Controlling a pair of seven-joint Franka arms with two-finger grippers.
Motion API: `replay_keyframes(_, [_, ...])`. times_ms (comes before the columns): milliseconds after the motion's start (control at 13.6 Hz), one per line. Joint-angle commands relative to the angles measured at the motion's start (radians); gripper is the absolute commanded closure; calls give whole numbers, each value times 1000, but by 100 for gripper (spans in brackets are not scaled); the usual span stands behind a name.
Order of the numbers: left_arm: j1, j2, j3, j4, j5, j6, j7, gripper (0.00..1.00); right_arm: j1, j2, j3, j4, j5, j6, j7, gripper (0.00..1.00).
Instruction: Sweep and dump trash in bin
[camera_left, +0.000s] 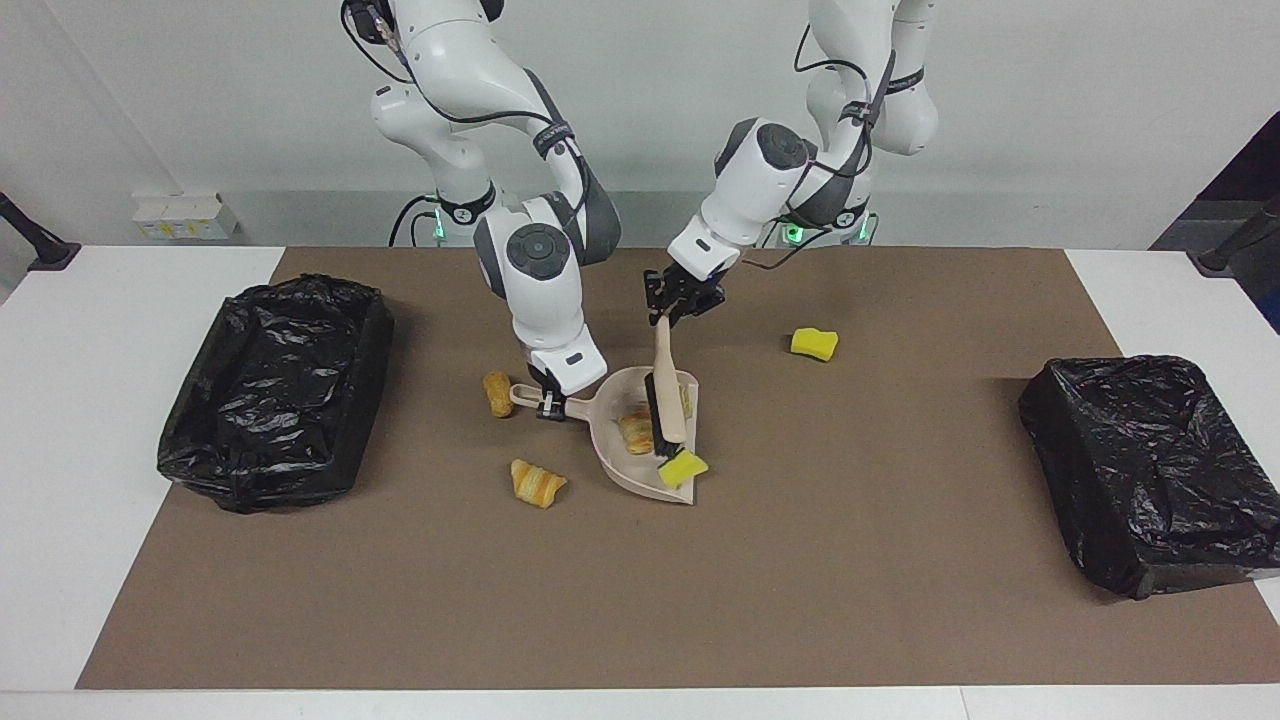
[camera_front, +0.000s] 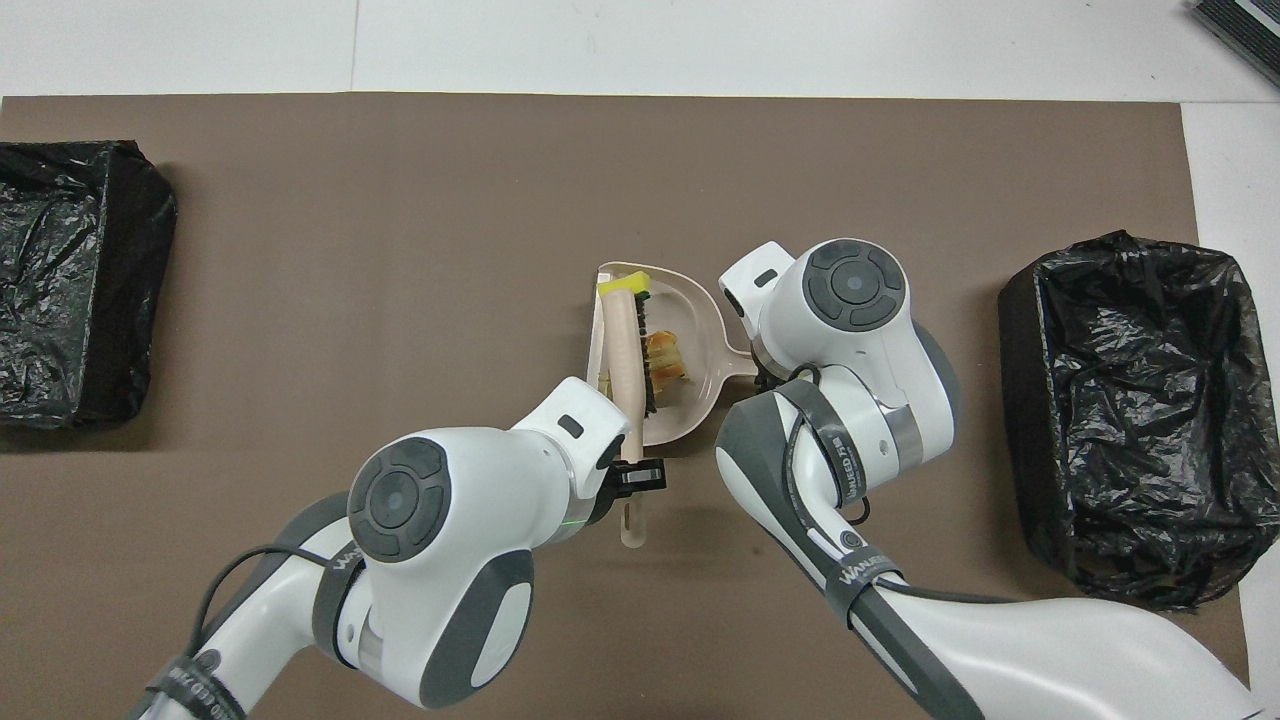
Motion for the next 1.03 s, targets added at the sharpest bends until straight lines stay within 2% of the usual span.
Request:
replay_keyframes(0, [73, -90, 19, -12, 43, -119, -68, 100, -9, -3, 8, -18, 15, 38, 3, 100])
replay_keyframes(368, [130, -179, 16, -74, 236, -352, -309, 100, -8, -3, 8, -19, 15, 41, 7, 100])
replay_keyframes(589, [143, -205, 16, -95, 333, -421, -628, 100, -5, 4, 8, -19, 14, 49, -31, 100])
replay_keyframes(811, [143, -208, 14, -95, 351, -502, -973, 100, 1, 13, 8, -19, 14, 67, -42, 100])
replay_keyframes(958, [155, -207, 11, -115, 351, -529, -1102, 100, 1, 13, 8, -18, 14, 69, -42, 100])
